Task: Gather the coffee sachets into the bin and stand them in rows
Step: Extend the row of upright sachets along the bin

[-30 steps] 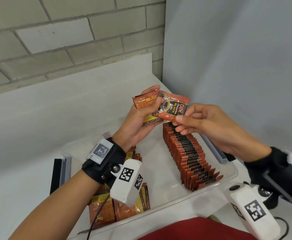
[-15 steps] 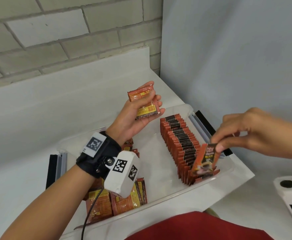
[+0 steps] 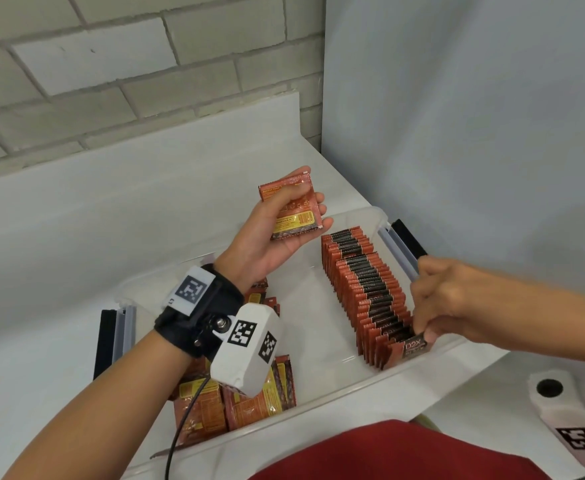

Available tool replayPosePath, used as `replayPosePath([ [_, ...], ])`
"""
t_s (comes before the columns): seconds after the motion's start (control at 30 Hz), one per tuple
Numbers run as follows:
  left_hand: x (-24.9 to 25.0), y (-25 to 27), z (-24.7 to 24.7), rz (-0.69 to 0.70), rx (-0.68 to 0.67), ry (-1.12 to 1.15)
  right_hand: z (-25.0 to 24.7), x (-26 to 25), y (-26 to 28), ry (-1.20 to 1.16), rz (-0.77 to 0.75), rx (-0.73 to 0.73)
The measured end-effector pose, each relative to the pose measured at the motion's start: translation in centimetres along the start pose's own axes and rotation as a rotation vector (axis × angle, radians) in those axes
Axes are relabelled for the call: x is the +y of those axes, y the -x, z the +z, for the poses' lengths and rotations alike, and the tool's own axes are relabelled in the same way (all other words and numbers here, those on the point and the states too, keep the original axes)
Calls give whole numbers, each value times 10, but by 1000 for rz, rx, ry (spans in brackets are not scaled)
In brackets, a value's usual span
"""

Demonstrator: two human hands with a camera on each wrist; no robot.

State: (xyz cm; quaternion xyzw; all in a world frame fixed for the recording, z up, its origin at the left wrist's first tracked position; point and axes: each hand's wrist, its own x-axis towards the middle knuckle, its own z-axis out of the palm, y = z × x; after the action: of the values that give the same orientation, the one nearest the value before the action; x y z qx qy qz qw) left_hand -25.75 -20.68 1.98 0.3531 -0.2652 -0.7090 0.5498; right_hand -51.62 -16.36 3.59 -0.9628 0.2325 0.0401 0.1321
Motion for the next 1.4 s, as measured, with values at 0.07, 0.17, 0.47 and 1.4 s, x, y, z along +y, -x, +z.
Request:
replayPosePath([
  [0.07,0,0,0,-6,0,7,6,3,-1,24,-5,-16],
  [0.17,0,1,1,-17,7,12,9,4,-2,44,-5,-4],
  [0.47,0,1,0,-52,1,36,7,6,-2,-33,80,-71],
  [1.4,-6,10,6,-14,-269,-134,-28,-11,-62,-869,474,512],
])
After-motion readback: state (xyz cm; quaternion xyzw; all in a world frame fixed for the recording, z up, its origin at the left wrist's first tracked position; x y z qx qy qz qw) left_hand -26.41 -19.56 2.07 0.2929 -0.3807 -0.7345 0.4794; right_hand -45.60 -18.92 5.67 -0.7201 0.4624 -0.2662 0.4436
